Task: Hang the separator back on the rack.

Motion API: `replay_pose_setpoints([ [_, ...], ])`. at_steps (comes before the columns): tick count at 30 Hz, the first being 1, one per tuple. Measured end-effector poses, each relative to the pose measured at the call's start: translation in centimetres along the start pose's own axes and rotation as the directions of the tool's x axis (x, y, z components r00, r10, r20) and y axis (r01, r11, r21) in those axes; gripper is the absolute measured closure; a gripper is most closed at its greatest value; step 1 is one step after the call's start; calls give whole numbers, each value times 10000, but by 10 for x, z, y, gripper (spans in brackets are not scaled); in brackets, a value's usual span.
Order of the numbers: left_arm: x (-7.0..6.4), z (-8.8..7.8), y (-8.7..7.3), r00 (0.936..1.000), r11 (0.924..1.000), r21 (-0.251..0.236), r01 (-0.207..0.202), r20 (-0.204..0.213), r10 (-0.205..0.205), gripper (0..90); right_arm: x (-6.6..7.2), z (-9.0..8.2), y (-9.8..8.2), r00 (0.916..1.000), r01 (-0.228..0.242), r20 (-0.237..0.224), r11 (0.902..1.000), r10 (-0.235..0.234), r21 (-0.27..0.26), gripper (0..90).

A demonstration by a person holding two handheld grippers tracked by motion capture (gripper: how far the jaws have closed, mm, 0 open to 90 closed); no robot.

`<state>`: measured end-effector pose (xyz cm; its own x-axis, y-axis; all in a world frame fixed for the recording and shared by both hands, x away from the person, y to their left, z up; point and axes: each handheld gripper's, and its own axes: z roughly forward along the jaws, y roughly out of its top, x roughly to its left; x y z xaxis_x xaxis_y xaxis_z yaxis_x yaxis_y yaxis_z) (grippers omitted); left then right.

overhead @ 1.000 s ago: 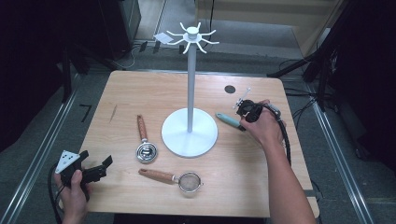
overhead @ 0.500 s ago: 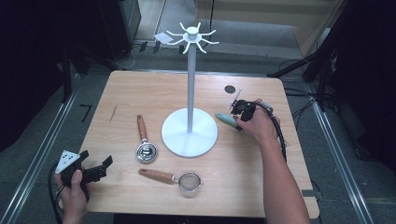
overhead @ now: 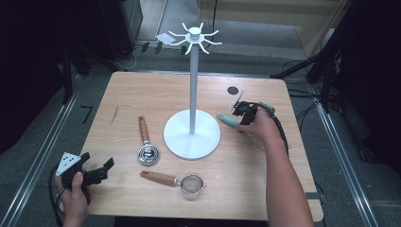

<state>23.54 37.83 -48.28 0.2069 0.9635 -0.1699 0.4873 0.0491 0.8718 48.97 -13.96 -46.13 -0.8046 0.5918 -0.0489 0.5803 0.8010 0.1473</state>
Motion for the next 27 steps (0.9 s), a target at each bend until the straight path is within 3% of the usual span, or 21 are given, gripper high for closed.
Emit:
replay_pose_setpoints([
  [1, 0, 0, 0, 10000, 10000, 14, -9, -1, 9, 0, -1, 0, 2, 9999, -72, -140, 9990, 78, 438, 687],
  [7, 0, 1, 0, 10000, 10000, 86, -15, -18, 15, 0, -3, 1, 8, 9990, -68, -440, 9955, 110, 940, 703],
  [16, 0, 1, 0, 10000, 9999, 102, 6, 25, -6, 0, 4, 0, 9, 9999, 124, -35, 9962, -122, 865, 712],
  [21, 0, 1, 1, 10000, 9999, 148, -3, -3, 3, 0, 3, 0, 8, 9992, -328, -193, 9963, 345, 794, 713],
  [22, 0, 1, 1, 10000, 9999, 129, 2, 29, -2, 0, 4, 0, 5, 9982, -492, -317, 9972, 510, 557, 714],
  [27, 0, 1, 1, 10000, 9999, 118, 28, 42, -28, 0, 11, -1, 1, 9996, -218, -188, 9987, 227, 470, 714],
])
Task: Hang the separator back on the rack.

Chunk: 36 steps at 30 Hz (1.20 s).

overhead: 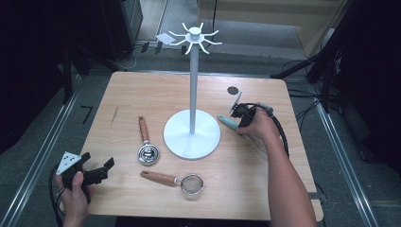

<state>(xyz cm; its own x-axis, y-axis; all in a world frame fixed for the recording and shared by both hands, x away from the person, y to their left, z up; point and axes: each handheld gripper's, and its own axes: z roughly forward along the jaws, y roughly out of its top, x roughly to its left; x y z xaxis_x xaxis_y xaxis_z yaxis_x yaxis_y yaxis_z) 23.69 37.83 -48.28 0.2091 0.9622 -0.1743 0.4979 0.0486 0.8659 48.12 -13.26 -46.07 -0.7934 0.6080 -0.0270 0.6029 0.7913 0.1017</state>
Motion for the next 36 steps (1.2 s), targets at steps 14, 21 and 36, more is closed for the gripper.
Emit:
replay_pose_setpoints([
  [14, 0, 1, 0, 10000, 10000, 13, 13, 2, -13, 0, 20, -26, -6, 9997, -184, 114, 9884, 203, -1509, 714],
  [21, 0, 1, 0, 10000, 10000, 15, -6, 3, 6, 0, 21, -38, -15, 9991, -419, -8, 9737, 428, -2241, 714],
  [36, 0, 1, 0, 10000, 10000, 7, -51, -2, 51, 0, 22, -66, -51, 9945, -1028, -369, 8451, 981, -5246, 714],
])
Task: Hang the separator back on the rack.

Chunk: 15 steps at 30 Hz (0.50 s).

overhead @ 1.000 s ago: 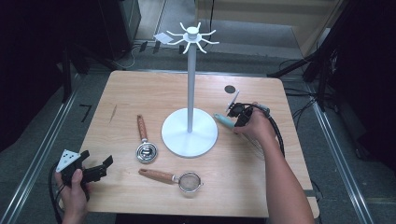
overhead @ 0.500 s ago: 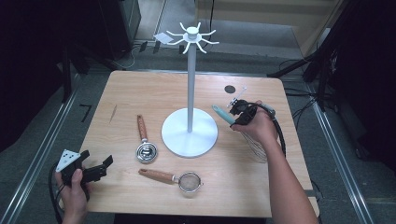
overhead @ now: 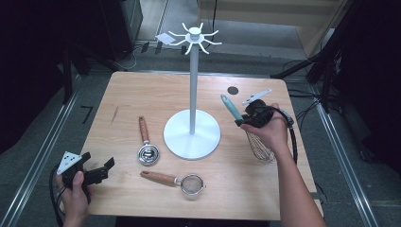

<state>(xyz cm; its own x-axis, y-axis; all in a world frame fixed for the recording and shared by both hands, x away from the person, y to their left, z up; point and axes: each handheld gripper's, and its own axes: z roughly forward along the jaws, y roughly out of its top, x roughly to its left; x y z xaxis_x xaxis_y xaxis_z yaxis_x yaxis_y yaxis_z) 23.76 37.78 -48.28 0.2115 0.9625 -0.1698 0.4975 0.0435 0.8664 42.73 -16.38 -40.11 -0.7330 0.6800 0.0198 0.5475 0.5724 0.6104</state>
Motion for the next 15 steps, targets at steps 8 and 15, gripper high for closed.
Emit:
replay_pose_setpoints([
  [8, 0, 0, 0, 10000, 10000, 3, -9, -18, 9, 0, 4, -21, -9, 9976, -699, -162, 9746, 681, -2128, 714],
  [15, -1, 0, 0, 10000, 10000, 6, -32, -6, 32, 0, 13, -32, -15, 9966, -829, -260, 9308, 788, -3560, 714],
])
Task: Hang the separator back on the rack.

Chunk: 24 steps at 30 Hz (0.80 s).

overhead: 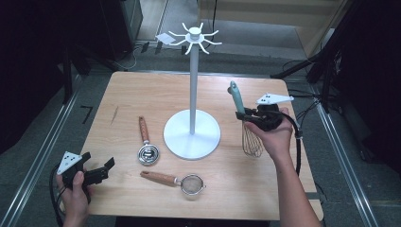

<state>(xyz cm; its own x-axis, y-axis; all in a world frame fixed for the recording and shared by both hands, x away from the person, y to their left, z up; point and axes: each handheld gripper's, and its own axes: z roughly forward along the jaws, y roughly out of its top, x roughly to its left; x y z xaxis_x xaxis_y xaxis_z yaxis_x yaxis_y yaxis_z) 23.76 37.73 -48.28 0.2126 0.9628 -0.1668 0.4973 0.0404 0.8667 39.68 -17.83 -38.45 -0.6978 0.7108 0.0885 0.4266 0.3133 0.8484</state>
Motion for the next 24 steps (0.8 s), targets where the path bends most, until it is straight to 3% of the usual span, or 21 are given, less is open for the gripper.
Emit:
replay_pose_setpoints([
  [9, 0, 0, 0, 10000, 10000, -6, -6, 0, 6, 0, 15, -10, 5, 9989, -309, -393, 9885, 253, -1480, 714],
  [24, 0, 0, 0, 10000, 10000, -13, -18, 2, 18, 0, 39, -19, 18, 9975, -249, -702, 9660, 70, -2572, 713],
])
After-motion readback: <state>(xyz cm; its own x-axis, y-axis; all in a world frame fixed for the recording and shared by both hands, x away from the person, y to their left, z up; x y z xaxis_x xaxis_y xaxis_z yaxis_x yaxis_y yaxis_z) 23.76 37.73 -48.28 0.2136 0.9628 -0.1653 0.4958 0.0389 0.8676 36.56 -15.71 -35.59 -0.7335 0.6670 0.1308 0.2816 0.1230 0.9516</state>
